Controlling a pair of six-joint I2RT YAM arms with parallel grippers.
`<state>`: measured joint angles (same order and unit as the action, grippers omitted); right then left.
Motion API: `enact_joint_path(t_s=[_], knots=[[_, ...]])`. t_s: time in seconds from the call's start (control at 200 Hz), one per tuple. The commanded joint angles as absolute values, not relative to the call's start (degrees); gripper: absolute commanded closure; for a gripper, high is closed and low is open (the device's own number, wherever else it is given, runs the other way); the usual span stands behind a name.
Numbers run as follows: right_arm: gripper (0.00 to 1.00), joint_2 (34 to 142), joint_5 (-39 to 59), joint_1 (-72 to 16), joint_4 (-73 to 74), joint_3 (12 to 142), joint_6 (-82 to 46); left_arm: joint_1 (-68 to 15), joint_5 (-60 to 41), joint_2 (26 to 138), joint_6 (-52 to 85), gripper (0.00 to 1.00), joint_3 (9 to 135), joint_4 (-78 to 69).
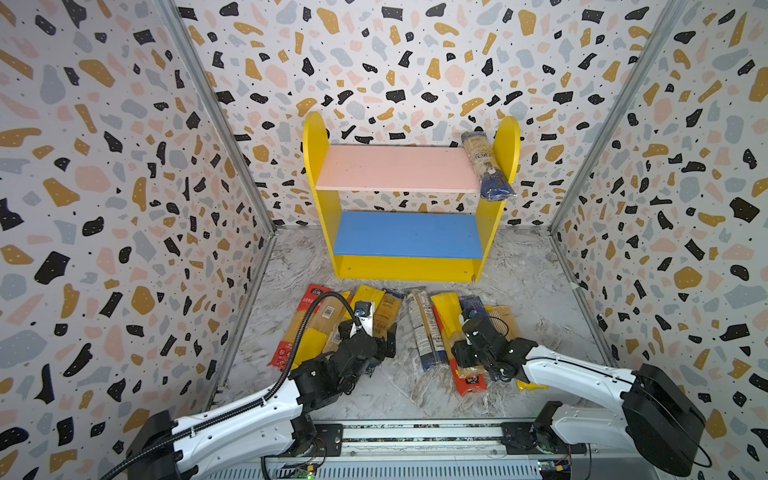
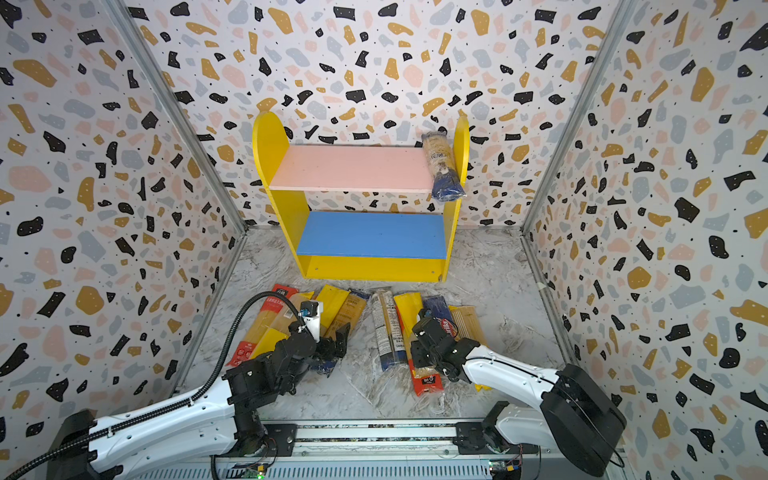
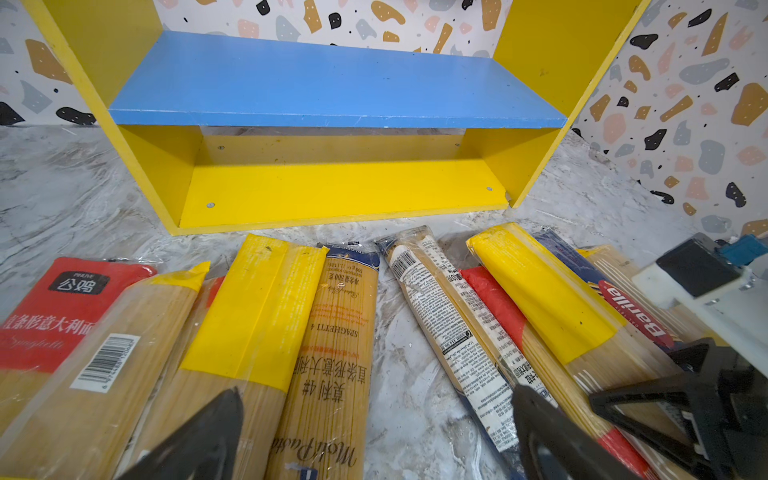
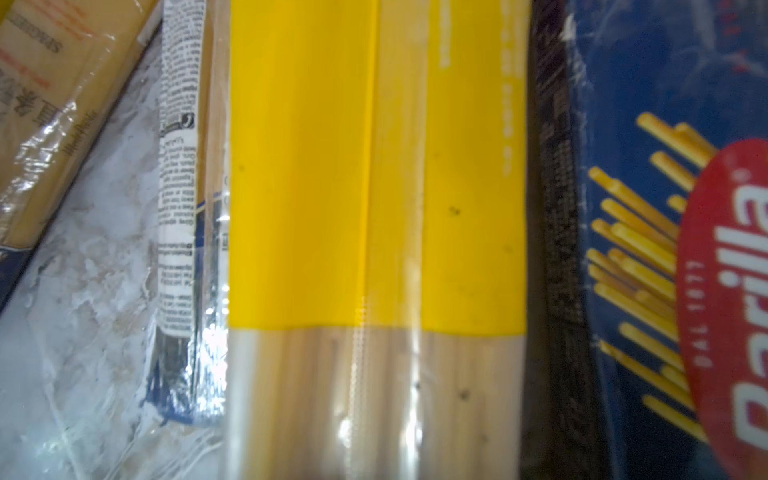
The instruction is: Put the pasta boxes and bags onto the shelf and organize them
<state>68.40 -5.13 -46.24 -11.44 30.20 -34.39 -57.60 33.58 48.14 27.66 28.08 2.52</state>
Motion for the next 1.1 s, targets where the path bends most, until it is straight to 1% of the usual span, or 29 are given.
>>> enact_joint_path(t_s=[0.0, 0.295, 0.616, 0.816, 0.996, 1.096], knots=[[0.6, 64.44, -4.44, -46.42, -10.9, 30.96, -33.6, -57.96, 34.8, 47.5, 27.59, 0.01, 29.19, 2.45], [0.66, 58.48, -5.69, -45.71, -15.5, 32.36, -31.94, -57.93, 35.02, 47.46, 27.6, 0.01, 29.92, 3.18], [0.67, 49.29, -5.0, -45.7, -22.59, 38.67, -29.62, -57.92, 35.49, 48.03, 27.16, 0.0, 30.78, 3.45], [0.67, 44.65, -3.49, -45.71, -23.76, 40.16, -27.44, -57.92, 35.4, 50.45, 26.12, 0.01, 35.21, 5.55], [0.68, 46.51, -3.27, -45.7, -24.78, 43.11, -25.67, -57.93, 35.99, 48.97, 26.04, 0.01, 34.25, 4.51], [0.69, 46.2, -1.45, -45.7, -24.06, 43.9, -26.0, -57.93, 35.68, 48.56, 26.03, 0.0, 33.6, 4.39]])
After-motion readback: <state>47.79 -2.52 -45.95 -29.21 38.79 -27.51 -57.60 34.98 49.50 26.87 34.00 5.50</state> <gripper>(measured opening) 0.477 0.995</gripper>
